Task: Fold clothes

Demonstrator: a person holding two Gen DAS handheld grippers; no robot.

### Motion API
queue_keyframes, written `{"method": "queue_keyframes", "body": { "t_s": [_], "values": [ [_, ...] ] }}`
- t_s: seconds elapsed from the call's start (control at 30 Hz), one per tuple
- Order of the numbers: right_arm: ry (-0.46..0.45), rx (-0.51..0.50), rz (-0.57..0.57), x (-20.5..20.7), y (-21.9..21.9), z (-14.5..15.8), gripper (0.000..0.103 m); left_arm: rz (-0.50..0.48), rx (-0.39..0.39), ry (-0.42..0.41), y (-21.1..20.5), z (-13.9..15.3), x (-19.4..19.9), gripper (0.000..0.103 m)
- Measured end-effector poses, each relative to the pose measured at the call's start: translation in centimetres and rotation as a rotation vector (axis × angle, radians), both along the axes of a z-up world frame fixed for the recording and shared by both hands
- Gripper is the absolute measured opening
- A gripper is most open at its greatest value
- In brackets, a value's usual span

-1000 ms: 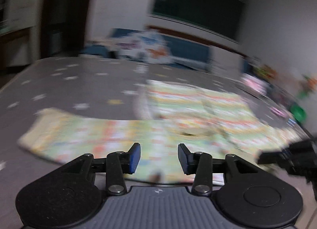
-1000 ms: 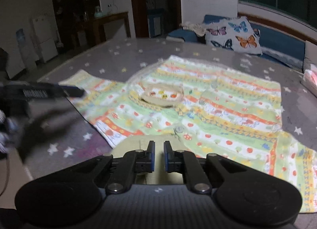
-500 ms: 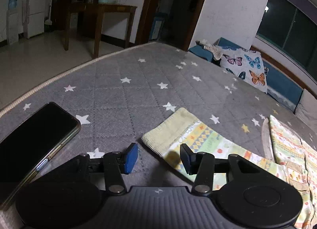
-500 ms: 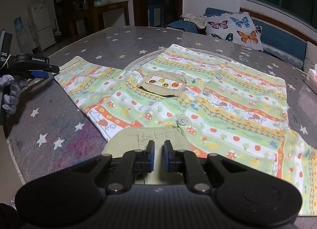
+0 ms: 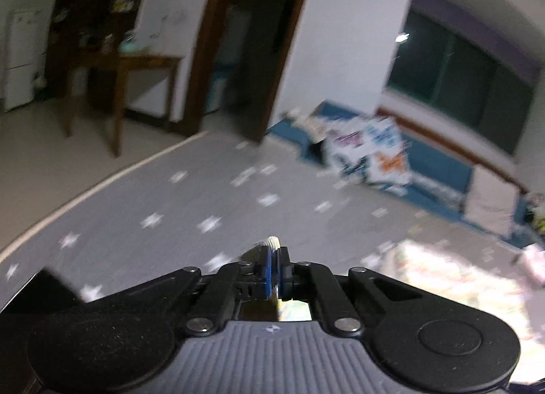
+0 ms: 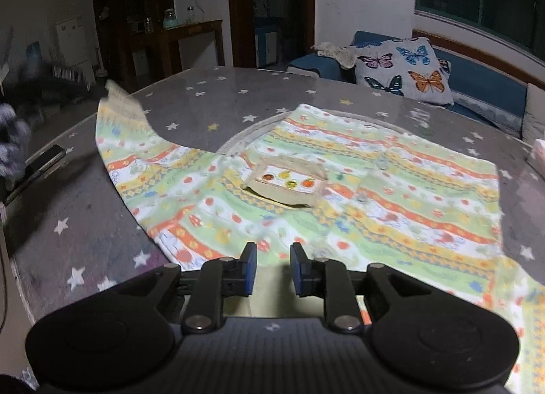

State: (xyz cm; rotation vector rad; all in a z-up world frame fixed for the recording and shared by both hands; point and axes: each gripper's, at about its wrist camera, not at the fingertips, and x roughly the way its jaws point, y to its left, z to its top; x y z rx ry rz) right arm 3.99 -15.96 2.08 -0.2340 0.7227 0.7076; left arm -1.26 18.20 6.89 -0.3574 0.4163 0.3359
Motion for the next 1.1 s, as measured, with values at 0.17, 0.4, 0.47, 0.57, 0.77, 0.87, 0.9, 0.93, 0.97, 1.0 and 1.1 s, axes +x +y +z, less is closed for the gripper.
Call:
{"method": "queue_keyframes", "body": {
  "t_s": [0.17,0.4,0.47,0.57,0.77,0.87,0.9,0.93,0.97,1.0,1.1],
  "values": [
    [0.008,-0.029,0.021,0.1,1.3,-1.6,0.022,-0.133,-0.008,-0.138,-3.6,5.1,0.0,0.003],
    [0.001,0.035,-0.031,-0.2,-1.3,-0.6,0.026,-0.395,-0.002,-0.257,-11.4,10.0,0.4,0.003],
    [0.003,0.055,-0.062,-0.2,-2.7,-0.2,0.027,-0.472,0.000,-0.259,-14.2,10.1,1.1,0.003],
    [0.005,0.068,-0.114,-0.1,-5.0,-0.1,0.028,-0.586,-0.003,-0.233,-18.3,9.4,2.3,0.003],
    [0.038,0.100,-0.215,0.1,-9.7,-0.4,0.031,-0.800,0.030,-0.139,-26.0,6.0,4.2,0.006],
    [0.066,0.124,-0.251,0.2,-11.2,-0.8,0.031,-0.863,0.068,-0.063,-28.6,3.6,4.5,0.007],
    [0.073,0.129,-0.257,0.1,-11.6,-0.9,0.031,-0.870,0.078,-0.043,-28.9,2.9,4.5,0.007],
    [0.080,0.135,-0.264,0.0,-12.0,-0.9,0.031,-0.867,0.089,-0.026,-28.9,2.3,4.4,0.007],
    [0.086,0.142,-0.267,-0.1,-12.3,-0.9,0.031,-0.851,0.095,-0.010,-28.5,1.7,4.3,0.008],
    [0.093,0.149,-0.270,-0.1,-12.7,-0.8,0.031,-0.832,0.099,0.008,-27.9,1.0,4.2,0.010],
    [0.086,0.157,-0.276,0.0,-13.2,-0.3,0.030,-0.752,0.109,0.078,-25.2,-1.0,4.7,0.011]
  ]
}}
